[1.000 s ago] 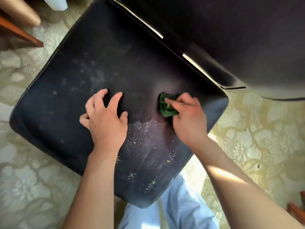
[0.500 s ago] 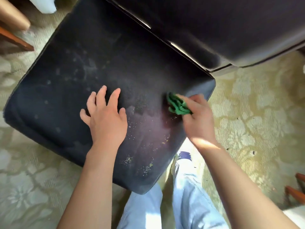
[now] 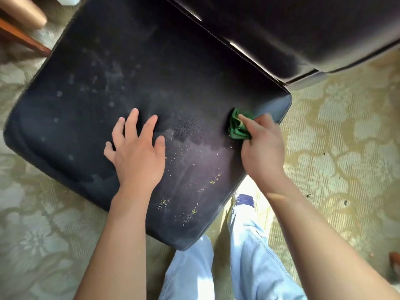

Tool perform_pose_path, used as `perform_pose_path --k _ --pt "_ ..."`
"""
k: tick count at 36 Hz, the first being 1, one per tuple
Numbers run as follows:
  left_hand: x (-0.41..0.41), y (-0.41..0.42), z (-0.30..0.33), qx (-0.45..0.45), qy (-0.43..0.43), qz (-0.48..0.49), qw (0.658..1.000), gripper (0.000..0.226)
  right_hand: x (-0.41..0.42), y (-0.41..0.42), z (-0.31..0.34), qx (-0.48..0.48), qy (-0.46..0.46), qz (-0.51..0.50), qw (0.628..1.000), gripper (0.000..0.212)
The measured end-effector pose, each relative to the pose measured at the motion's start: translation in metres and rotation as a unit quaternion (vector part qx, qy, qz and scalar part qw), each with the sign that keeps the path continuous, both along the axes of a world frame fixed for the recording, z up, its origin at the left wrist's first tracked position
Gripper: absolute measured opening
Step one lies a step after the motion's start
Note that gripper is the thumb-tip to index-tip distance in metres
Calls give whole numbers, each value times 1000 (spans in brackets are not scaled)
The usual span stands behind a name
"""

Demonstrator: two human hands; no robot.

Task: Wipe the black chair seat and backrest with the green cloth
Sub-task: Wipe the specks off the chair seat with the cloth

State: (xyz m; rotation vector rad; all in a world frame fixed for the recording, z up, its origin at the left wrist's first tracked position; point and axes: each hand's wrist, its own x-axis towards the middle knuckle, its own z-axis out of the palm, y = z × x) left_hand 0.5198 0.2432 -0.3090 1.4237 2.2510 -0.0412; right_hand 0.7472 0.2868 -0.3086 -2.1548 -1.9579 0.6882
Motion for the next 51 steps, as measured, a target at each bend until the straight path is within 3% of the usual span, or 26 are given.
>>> perform_pose_path --k 10,15,20,24,28,31,37,45,48,51 --pt "-8 3 2 -1 -12 -1 1000 44 -37 -66 13 -129 49 225 965 60" --pt "-13 -1 6 11 -41 1 999 50 -27 -50 21 -77 123 145 979 66" --pt "-26 -33 11 61 -25 127 990 56 -23 -16 19 -7 75 61 995 64" --pt "-37 -66 9 70 -8 246 967 53 -35 -4 15 10 53 74 996 63" --pt "-42 -94 -4 83 -44 317 944 53 -55 -7 8 -9 1 107 994 62" --pt "-42 -102 -9 84 -59 313 944 54 -66 -16 4 -3 -36 138 990 61" --pt "-45 -99 -7 79 -74 323 940 51 -93 -40 5 -38 -24 257 965 57" --pt "-54 -101 -7 78 -89 312 943 52 -106 -72 11 -77 1 418 905 62" --pt "-57 -104 -7 86 -91 300 946 52 -105 -68 19 -98 56 402 909 61" --pt "-60 -107 -6 93 -100 302 943 51 -101 -51 25 -55 100 318 941 64"
